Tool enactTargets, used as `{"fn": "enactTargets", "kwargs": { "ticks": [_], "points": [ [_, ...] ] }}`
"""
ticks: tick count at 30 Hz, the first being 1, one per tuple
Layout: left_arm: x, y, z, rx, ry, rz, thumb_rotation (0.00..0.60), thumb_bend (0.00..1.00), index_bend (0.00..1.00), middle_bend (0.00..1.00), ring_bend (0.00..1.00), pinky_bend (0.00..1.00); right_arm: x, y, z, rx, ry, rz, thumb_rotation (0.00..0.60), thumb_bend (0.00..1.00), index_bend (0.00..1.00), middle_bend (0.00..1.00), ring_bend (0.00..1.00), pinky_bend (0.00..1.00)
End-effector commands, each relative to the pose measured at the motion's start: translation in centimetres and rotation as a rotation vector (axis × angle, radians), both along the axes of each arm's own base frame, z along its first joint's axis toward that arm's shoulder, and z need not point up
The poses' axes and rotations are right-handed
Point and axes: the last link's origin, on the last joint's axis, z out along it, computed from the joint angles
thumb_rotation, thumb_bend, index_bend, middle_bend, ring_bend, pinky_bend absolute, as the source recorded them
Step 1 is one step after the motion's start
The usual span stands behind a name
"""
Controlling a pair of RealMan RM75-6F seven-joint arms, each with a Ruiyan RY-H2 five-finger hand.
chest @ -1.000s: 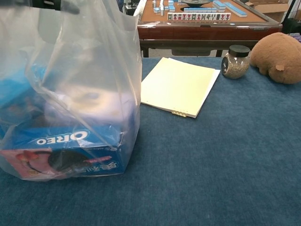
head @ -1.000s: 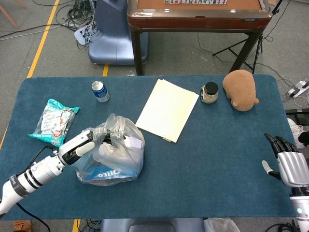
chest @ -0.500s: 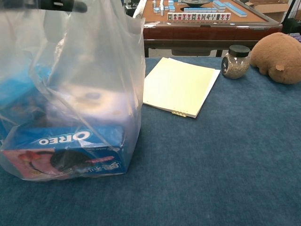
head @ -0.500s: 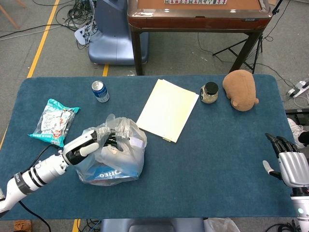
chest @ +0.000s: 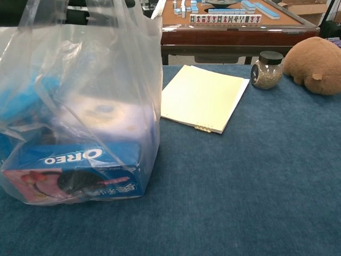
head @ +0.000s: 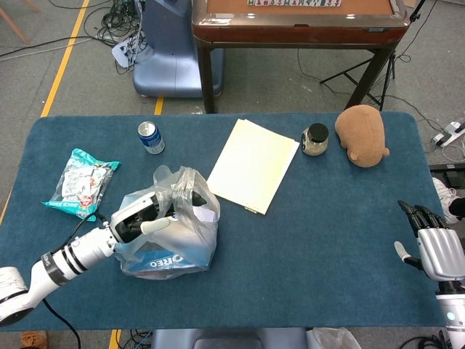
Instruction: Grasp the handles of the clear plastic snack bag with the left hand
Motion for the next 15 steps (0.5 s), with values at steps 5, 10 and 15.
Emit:
{"fn": "enactTargets", "kwargs": {
  "ticks": [5,10,15],
  "points": [
    [1.4,0.4,-0.8,-0.189,-0.099,0.014,0.358,0.13,0.17,0.16,0.13,0.23,0.0,-0.1,0.0,0.001,0.003,-0.005,0.6,0.32,0.12,0.22,0.13,0.24],
    [1.9,0.9,-0.5,-0.261,-0.143,0.007,0.386,0.13,0.17,0.16,0.13,0.25,0.0,0.0,0.0,0.0,0.004,-0.008,0.6,0.32,0.12,0.22,0.13,0.24],
    [1.9,1.4,-0.4,-0.269,-0.164,0.032,0.407,0.13,0.17,0.16,0.13,0.26,0.0,0.0,0.0,-0.001,0.005,-0.011,0.6,0.32,0.12,0.22,0.13,0.24]
  ]
}}
